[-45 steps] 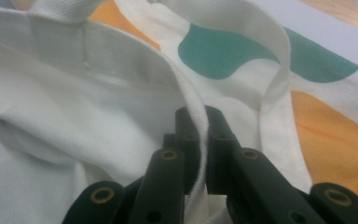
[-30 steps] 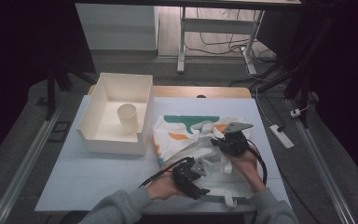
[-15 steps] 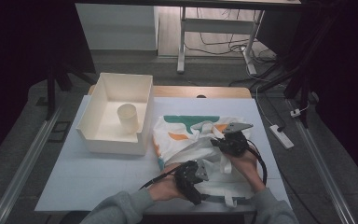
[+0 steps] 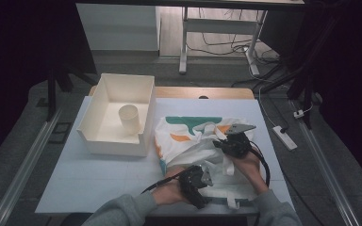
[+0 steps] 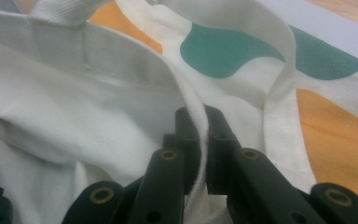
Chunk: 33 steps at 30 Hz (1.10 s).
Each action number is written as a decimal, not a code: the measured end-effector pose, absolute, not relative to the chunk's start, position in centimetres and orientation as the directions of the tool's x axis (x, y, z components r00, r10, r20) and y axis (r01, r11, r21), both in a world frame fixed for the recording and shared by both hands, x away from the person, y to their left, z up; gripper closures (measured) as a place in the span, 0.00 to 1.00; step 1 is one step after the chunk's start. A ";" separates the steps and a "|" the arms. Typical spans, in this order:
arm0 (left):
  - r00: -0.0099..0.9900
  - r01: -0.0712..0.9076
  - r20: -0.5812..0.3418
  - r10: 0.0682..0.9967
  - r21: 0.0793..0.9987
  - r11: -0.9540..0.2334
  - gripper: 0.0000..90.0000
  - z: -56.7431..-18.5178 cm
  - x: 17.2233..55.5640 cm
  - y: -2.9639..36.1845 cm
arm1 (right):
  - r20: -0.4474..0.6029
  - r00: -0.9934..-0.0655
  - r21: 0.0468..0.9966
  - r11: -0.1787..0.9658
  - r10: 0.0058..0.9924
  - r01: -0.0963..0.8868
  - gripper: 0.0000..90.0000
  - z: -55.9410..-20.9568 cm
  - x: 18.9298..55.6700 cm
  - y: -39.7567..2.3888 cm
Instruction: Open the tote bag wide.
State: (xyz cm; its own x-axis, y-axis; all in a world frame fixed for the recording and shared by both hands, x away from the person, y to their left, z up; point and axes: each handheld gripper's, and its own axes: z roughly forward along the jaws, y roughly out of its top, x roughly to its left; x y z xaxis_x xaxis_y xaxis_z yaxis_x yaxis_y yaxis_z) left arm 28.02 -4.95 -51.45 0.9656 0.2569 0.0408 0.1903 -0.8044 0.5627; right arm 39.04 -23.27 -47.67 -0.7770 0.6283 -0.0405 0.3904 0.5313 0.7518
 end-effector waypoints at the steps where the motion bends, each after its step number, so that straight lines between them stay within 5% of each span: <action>1: 0.966 0.194 0.035 0.257 0.563 -0.804 0.23 -51.5 28.1 -4.9 | -0.040 -0.777 0.752 0.531 0.628 0.390 0.95 -47.7 39.0 -23.3; 8: 0.968 0.195 0.016 0.249 0.576 -0.794 0.34 -51.4 28.2 -4.6 | -0.042 -0.778 0.755 0.529 0.627 0.387 0.95 -47.6 39.0 -23.3; 17: 0.961 0.207 0.034 0.275 0.570 -0.795 0.63 -51.4 28.5 -4.3 | -0.044 -0.777 0.756 0.529 0.628 0.385 0.95 -47.5 39.0 -23.4; 33: 0.968 0.206 -0.001 0.253 0.582 -0.786 0.84 -50.8 28.9 -3.4 | -0.057 -0.778 0.760 0.532 0.626 0.372 0.95 -47.2 38.8 -23.4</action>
State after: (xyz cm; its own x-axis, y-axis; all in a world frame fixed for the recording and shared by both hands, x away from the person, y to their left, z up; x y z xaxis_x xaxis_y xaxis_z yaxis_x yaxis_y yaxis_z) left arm 28.88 -3.35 -50.75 0.9676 0.2526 -0.0011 0.2060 -0.7865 0.5823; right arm 38.75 -23.40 -47.19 -0.7780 0.6256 -0.0571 0.3722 0.5323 0.7603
